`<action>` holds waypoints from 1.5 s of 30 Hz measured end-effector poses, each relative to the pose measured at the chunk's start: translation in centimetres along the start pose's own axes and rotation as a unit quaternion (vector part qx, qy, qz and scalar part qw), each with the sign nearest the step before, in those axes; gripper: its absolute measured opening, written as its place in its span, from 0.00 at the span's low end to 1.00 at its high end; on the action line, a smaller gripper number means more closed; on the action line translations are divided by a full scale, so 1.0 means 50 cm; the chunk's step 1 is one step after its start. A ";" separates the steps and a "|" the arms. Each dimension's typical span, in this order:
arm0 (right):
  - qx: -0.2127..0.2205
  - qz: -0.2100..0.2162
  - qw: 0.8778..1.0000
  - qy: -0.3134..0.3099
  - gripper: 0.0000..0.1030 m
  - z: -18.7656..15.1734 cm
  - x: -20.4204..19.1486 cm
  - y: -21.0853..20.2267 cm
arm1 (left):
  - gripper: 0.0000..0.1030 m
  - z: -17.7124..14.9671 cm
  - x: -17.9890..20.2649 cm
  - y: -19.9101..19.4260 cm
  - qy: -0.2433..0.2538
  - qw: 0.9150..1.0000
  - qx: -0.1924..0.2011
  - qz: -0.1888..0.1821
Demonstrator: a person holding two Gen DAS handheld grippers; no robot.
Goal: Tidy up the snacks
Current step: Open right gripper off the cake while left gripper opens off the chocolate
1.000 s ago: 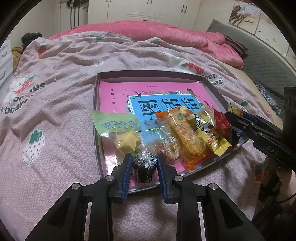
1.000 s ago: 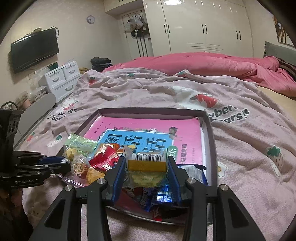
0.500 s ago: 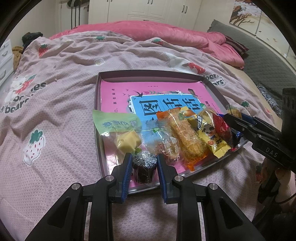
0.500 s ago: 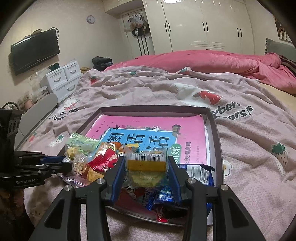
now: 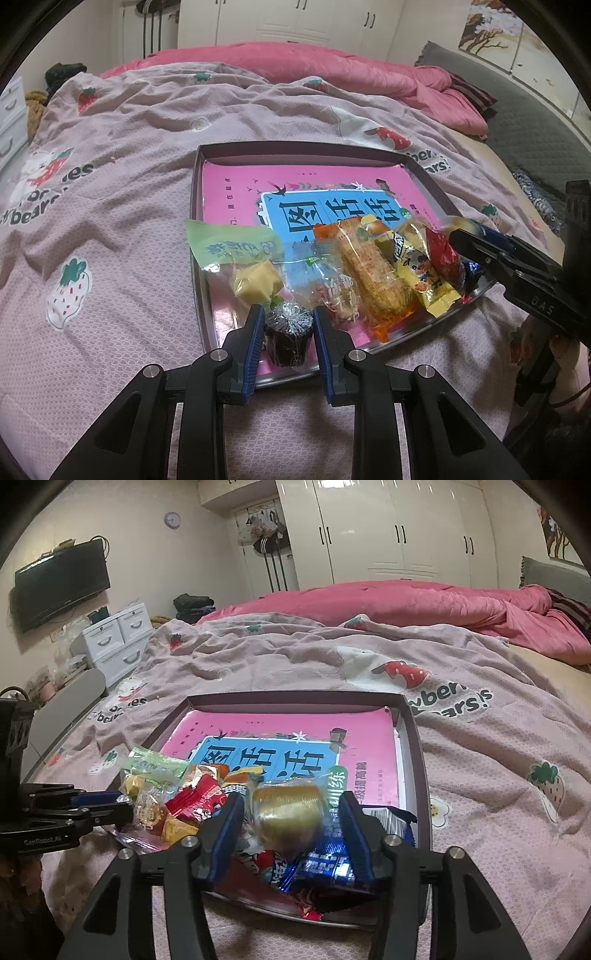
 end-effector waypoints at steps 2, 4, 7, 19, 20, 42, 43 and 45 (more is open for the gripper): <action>0.000 0.003 1.000 0.001 0.55 -0.001 0.000 0.000 | 0.27 0.001 0.000 -0.001 -0.001 1.000 0.001 -0.001; 0.000 0.004 1.000 0.003 0.55 -0.001 0.000 0.000 | 0.27 0.001 0.001 -0.002 -0.001 1.000 0.001 -0.001; 0.000 0.008 1.000 0.006 0.56 -0.002 -0.002 -0.002 | 0.27 0.001 0.001 -0.002 -0.001 1.000 0.001 -0.001; 0.003 0.005 1.000 0.008 0.56 -0.001 0.000 -0.011 | 0.27 0.002 0.002 -0.006 -0.006 1.000 0.003 -0.003; 0.003 0.004 1.000 0.008 0.56 -0.001 0.000 -0.012 | 0.27 0.002 0.002 -0.007 -0.006 1.000 0.004 -0.003; 0.008 -0.019 1.000 -0.011 0.60 -0.003 -0.004 -0.028 | 0.44 0.002 0.004 -0.019 -0.006 1.000 0.008 0.002; 0.009 -0.020 1.000 -0.011 0.60 -0.004 -0.004 -0.029 | 0.45 0.003 0.003 -0.020 -0.006 1.000 0.009 0.003; 0.010 -0.022 1.000 -0.012 0.60 -0.004 -0.003 -0.032 | 0.46 0.003 0.003 -0.023 -0.005 1.000 0.011 0.003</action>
Point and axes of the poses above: each gripper's, at about its wrist camera, not at the fingertips, and y roughly the way its jaws point, x to its right, z to its top, the point moved 5 cm from there along y, roughly the way its jaws point, and after that the axes turned 2 degrees about -x, right-handed, at the moved point
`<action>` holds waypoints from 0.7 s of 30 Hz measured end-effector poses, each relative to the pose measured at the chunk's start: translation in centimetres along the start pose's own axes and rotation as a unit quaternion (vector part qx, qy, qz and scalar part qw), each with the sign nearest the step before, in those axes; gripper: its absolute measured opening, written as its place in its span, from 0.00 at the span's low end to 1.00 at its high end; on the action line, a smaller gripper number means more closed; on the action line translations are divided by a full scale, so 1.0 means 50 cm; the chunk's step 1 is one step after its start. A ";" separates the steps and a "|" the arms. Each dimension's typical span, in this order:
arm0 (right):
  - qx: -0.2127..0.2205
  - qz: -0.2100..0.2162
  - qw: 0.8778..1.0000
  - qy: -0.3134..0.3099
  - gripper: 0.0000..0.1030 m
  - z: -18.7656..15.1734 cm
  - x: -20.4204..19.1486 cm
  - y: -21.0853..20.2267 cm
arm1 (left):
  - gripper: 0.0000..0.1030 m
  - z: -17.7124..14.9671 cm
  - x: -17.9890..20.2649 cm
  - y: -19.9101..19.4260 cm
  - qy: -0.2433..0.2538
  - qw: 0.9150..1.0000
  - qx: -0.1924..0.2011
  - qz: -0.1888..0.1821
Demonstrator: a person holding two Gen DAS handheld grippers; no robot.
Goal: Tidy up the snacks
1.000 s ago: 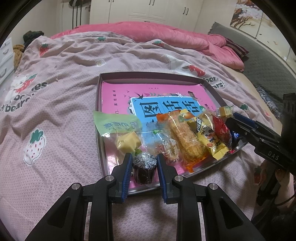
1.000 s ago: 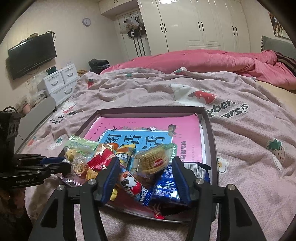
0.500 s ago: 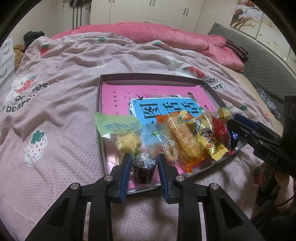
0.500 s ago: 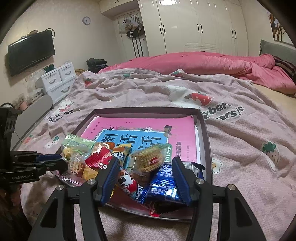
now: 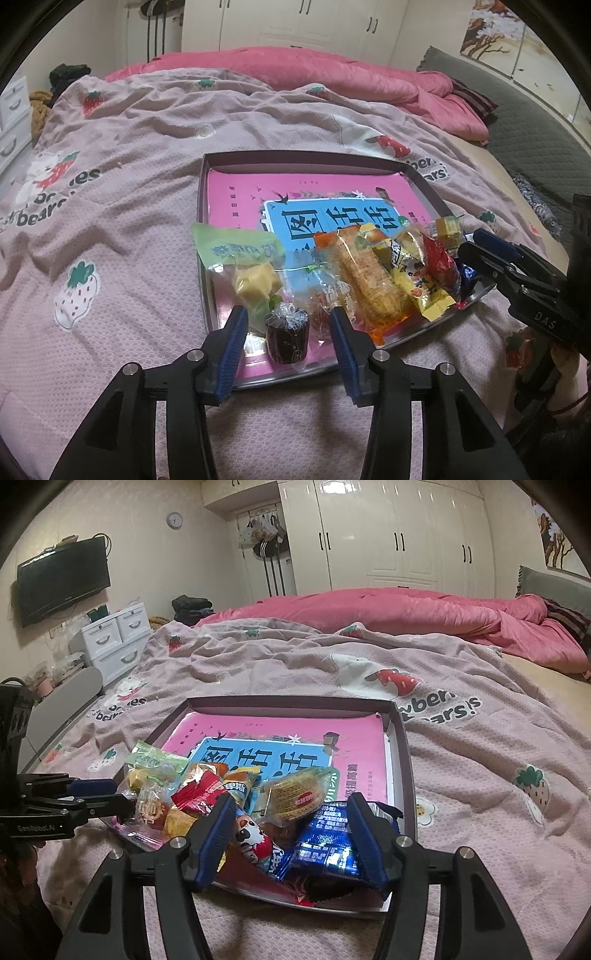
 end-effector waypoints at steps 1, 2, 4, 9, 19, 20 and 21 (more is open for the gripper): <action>0.000 -0.001 1.000 0.000 0.60 0.000 0.001 -0.001 | 0.46 0.000 0.000 -0.001 0.000 1.000 0.001 0.000; 0.001 -0.002 1.000 0.000 0.61 0.000 0.001 -0.003 | 0.47 0.001 0.000 -0.003 0.000 1.000 0.002 -0.001; 0.002 -0.003 1.000 0.000 0.61 0.001 0.002 -0.006 | 0.47 0.003 -0.001 -0.006 -0.001 1.000 0.005 0.001; 0.004 -0.008 1.000 -0.001 0.61 0.001 0.003 -0.011 | 0.51 0.006 -0.001 -0.016 -0.001 1.000 0.010 0.001; 0.026 -0.018 0.999 -0.013 0.70 0.004 -0.015 -0.056 | 0.66 0.012 0.005 -0.057 0.004 0.999 0.031 0.015; 0.030 -0.020 0.999 -0.015 0.71 0.005 -0.020 -0.065 | 0.68 0.011 0.006 -0.062 0.003 0.999 0.033 0.016; 0.032 -0.019 0.999 -0.016 0.71 0.006 -0.024 -0.071 | 0.69 0.011 0.007 -0.067 0.003 0.999 0.034 0.018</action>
Point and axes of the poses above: each gripper's, at about its wrist camera, not at the fingertips, and y roughly the way its jaws point, x to its right, z to its top, the point moved 5 cm from there along y, roughly the way its jaws point, and after that the axes turned 2 degrees about -x, right-handed, at the moved point
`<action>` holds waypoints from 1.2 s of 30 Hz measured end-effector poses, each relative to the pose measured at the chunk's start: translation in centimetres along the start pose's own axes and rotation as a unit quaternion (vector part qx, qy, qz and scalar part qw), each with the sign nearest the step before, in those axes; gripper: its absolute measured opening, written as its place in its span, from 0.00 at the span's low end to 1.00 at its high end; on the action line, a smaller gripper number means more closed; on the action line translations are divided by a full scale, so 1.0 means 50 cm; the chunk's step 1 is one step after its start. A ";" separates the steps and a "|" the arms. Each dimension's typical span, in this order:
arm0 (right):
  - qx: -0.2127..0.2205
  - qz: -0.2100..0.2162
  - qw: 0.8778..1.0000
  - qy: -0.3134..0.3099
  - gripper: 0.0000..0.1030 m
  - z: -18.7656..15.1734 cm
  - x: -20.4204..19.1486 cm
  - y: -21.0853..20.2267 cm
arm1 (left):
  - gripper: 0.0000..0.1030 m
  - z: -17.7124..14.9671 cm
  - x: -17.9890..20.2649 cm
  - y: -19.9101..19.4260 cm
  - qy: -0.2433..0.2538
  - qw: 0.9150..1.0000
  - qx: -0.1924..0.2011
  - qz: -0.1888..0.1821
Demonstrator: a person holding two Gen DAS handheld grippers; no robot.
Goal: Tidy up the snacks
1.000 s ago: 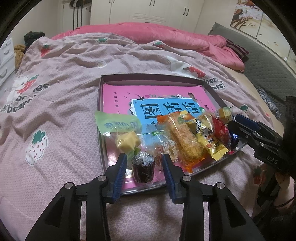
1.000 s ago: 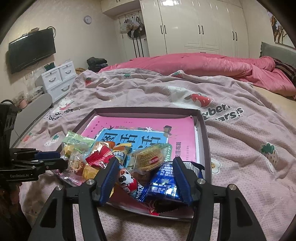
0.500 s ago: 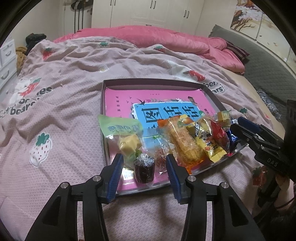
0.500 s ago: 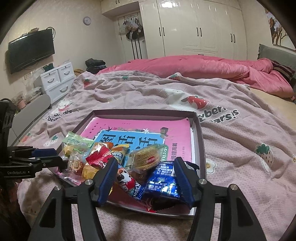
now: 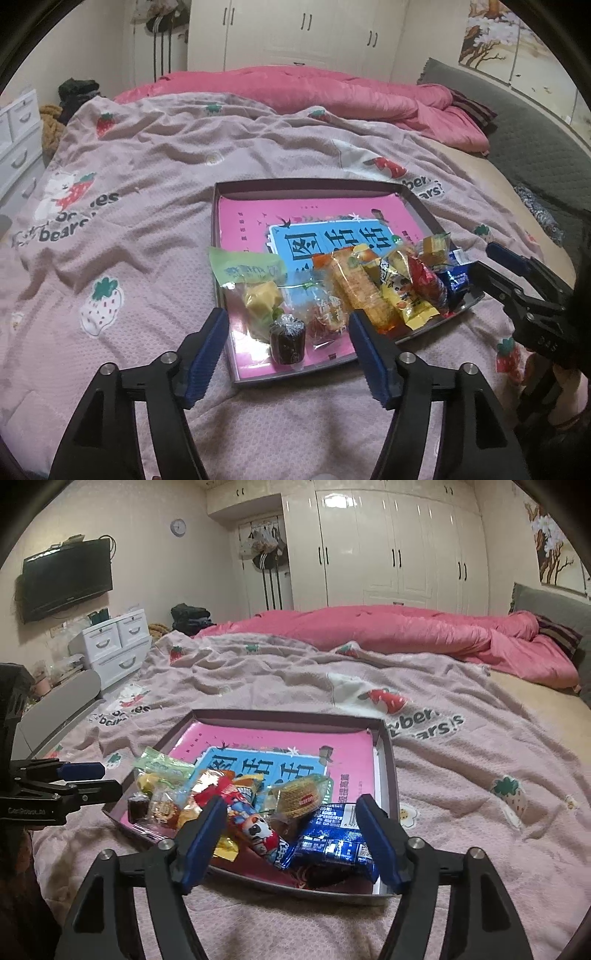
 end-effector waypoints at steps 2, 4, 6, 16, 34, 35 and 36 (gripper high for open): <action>0.005 0.000 1.000 -0.002 0.72 0.002 -0.008 -0.012 | 0.71 -0.001 0.003 -0.009 -0.001 1.000 0.002 0.003; 0.007 -0.002 1.000 -0.002 0.75 0.002 -0.015 -0.023 | 0.73 -0.002 0.006 -0.019 -0.002 1.000 0.005 0.004; 0.007 -0.006 1.000 0.000 0.77 0.001 -0.021 -0.032 | 0.73 -0.006 0.010 -0.029 -0.005 1.000 0.007 0.005; -0.019 -0.010 1.000 0.020 0.87 -0.040 -0.050 -0.084 | 0.76 -0.063 0.041 -0.070 -0.022 1.000 -0.009 0.002; -0.027 -0.032 0.998 0.038 0.89 -0.087 -0.065 -0.158 | 0.76 -0.139 0.084 -0.126 -0.017 1.000 -0.021 0.009; -0.025 -0.034 0.998 0.039 0.89 -0.088 -0.063 -0.161 | 0.76 -0.139 0.085 -0.127 -0.016 1.000 -0.020 0.010; -0.023 -0.035 0.998 0.040 0.89 -0.088 -0.063 -0.164 | 0.76 -0.139 0.087 -0.128 -0.015 1.000 -0.018 0.009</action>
Point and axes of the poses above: each gripper's, at about its wrist camera, not at the fingertips, and y roughly the way its jaws point, x to its right, z to its top, the point moved 5 cm from there along y, roughly the way its jaws point, and after that the axes turned 2 degrees about -x, right-handed, at the moved point
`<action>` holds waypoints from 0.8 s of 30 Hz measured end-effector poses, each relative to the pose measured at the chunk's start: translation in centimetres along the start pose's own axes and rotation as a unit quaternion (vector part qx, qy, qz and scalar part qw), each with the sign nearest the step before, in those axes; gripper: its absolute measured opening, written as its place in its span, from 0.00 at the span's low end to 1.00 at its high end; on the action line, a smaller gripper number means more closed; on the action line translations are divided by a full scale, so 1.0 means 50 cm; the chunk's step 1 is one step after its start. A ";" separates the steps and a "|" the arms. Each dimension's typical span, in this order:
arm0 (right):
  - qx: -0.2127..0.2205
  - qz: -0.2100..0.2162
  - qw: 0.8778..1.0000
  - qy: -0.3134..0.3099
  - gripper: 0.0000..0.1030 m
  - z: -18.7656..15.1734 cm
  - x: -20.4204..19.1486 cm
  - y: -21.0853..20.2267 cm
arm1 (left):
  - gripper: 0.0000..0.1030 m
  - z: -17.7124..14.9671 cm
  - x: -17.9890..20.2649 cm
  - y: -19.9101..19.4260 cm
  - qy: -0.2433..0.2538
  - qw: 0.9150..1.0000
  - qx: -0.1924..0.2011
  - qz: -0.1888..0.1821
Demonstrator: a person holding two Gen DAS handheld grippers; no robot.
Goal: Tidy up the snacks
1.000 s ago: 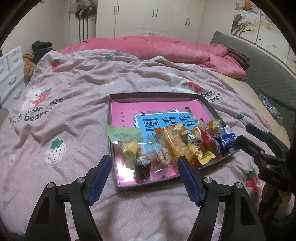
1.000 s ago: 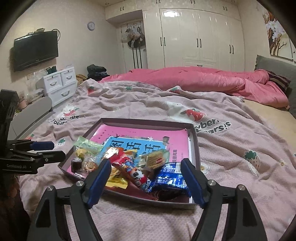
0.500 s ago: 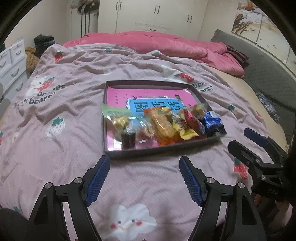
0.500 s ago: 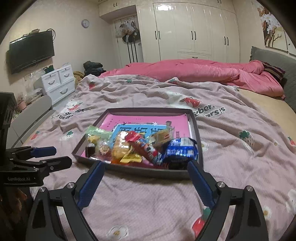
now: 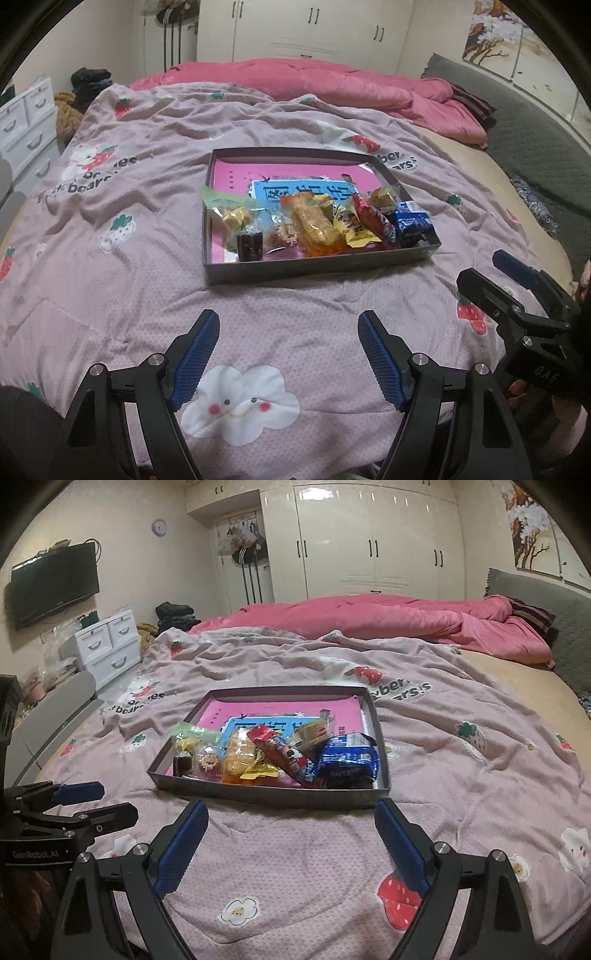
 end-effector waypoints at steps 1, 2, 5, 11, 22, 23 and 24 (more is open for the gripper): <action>0.000 -0.001 1.000 0.000 0.89 0.000 0.000 -0.001 | 0.76 0.000 0.002 -0.001 0.003 1.000 0.001 0.000; 0.000 -0.003 1.000 -0.001 0.91 -0.001 0.001 -0.001 | 0.76 0.000 0.003 -0.003 0.004 1.000 0.003 0.000; -0.002 -0.002 1.000 -0.001 0.96 0.000 0.000 0.003 | 0.76 0.000 0.004 -0.003 0.006 1.000 0.004 -0.003; -0.009 0.000 1.000 -0.012 0.97 -0.004 -0.009 0.010 | 0.76 0.000 0.001 0.003 0.004 1.000 0.000 -0.004; -0.022 0.007 1.000 -0.007 0.97 -0.013 -0.009 0.027 | 0.76 0.000 -0.001 0.013 0.004 1.000 0.000 0.000; -0.023 0.007 1.000 -0.007 0.97 -0.014 -0.008 0.029 | 0.76 0.000 -0.001 0.014 0.004 1.000 0.000 0.001; -0.024 0.008 1.000 -0.007 0.97 -0.014 -0.009 0.030 | 0.76 0.001 -0.002 0.015 0.004 1.000 0.000 0.001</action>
Point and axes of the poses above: each gripper's, at about its wrist camera, not at the fingertips, and y roughly the way its jaws point, x to its right, z to its top, the point moved 5 cm from there along y, roughly the way its jaws point, and after that the axes turned 2 degrees about -x, right-handed, at the moved point
